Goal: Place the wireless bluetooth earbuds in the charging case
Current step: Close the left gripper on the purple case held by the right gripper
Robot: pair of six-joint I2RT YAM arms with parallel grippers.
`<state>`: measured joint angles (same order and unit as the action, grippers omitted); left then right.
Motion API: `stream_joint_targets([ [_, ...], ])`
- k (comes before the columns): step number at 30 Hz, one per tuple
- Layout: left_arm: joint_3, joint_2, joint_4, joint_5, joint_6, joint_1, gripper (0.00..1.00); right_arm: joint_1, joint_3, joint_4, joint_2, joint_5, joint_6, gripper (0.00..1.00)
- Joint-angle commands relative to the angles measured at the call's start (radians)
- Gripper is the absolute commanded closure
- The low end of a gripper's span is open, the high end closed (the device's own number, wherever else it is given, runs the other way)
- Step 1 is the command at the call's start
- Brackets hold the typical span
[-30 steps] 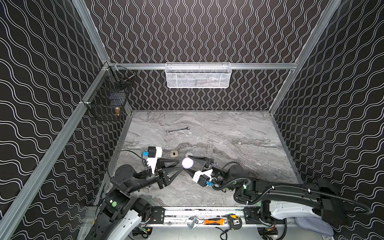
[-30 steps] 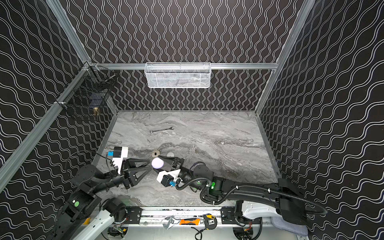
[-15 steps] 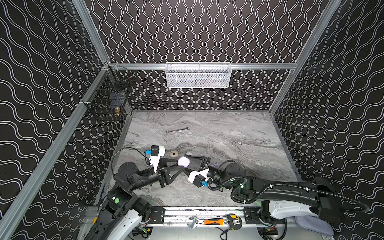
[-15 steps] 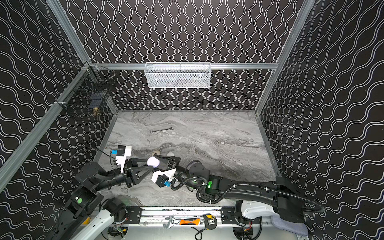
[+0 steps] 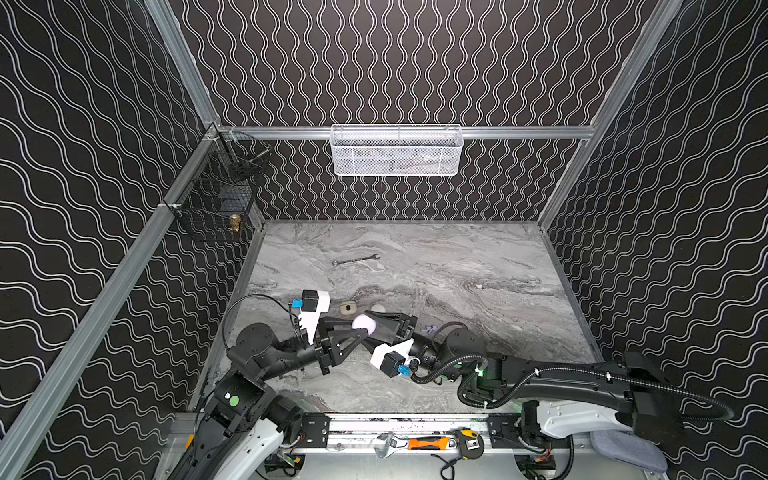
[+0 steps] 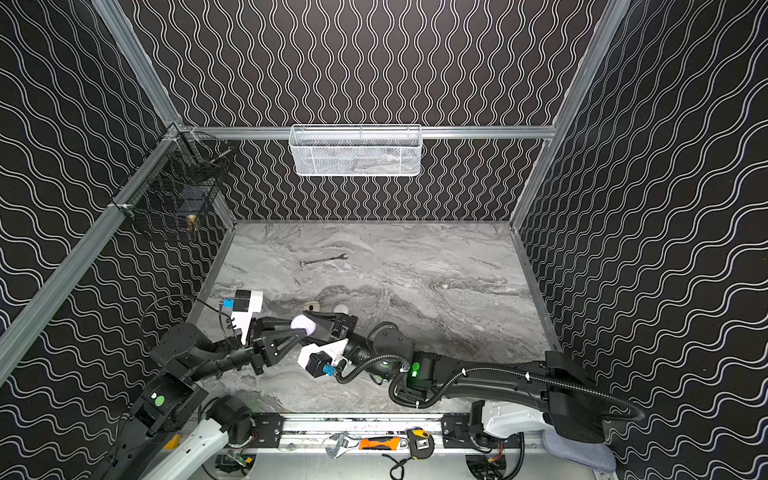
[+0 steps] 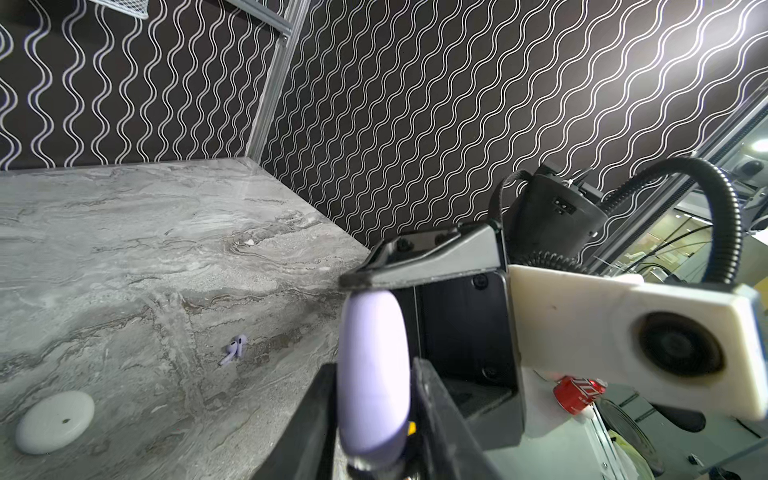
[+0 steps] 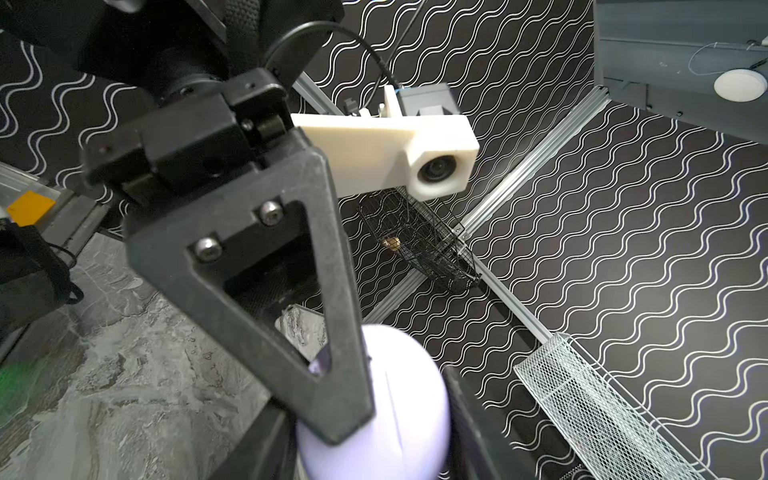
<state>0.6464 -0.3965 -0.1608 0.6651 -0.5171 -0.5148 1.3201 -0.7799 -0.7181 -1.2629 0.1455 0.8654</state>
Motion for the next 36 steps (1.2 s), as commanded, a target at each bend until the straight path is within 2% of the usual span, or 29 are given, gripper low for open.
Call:
stream_joint_targets([
  [1, -0.001, 0.011, 0.003, -0.011, 0.005, 0.0, 0.57, 0.001, -0.008, -0.069, -0.006, 0.027, 0.018, 0.74],
  [3, 0.01, 0.009, -0.014, -0.015, 0.013, 0.0, 0.54, 0.001, -0.013, -0.069, -0.007, 0.035, 0.014, 0.74],
  [4, 0.016, 0.004, -0.022, -0.011, 0.02, 0.001, 0.55, 0.003, -0.011, -0.071, -0.006, 0.033, 0.014, 0.75],
  [13, -0.009, -0.004, 0.016, 0.021, 0.016, 0.0, 0.75, 0.005, 0.009, -0.096, -0.004, -0.001, 0.025, 0.75],
  [18, -0.012, -0.015, 0.018, 0.035, 0.033, 0.0, 0.83, 0.015, 0.021, -0.105, -0.002, -0.015, 0.027, 0.75],
  [23, -0.005, -0.014, -0.005, 0.029, 0.066, 0.0, 0.99, 0.022, 0.022, -0.101, -0.002, -0.015, 0.028, 0.74],
  [25, -0.006, -0.014, -0.005, 0.027, 0.075, 0.0, 1.0, 0.021, 0.024, -0.102, -0.005, -0.018, 0.026, 0.74],
  [26, -0.011, -0.012, 0.006, 0.027, 0.074, 0.0, 1.0, 0.023, 0.024, -0.102, -0.005, -0.019, 0.025, 0.71],
  [27, -0.022, -0.006, 0.019, 0.022, 0.073, 0.0, 1.0, 0.024, 0.024, -0.098, -0.004, -0.015, 0.022, 0.64],
  [30, -0.043, 0.013, 0.027, -0.026, 0.097, 0.0, 1.0, 0.025, 0.047, -0.1, 0.015, 0.012, -0.014, 0.34],
  [31, -0.056, 0.029, 0.034, -0.05, 0.115, 0.001, 1.0, 0.025, 0.069, -0.105, 0.032, 0.02, -0.029, 0.29],
  [36, -0.159, 0.106, 0.126, -0.155, 0.178, 0.0, 1.0, 0.031, 0.183, -0.094, 0.154, 0.004, -0.117, 0.24],
])
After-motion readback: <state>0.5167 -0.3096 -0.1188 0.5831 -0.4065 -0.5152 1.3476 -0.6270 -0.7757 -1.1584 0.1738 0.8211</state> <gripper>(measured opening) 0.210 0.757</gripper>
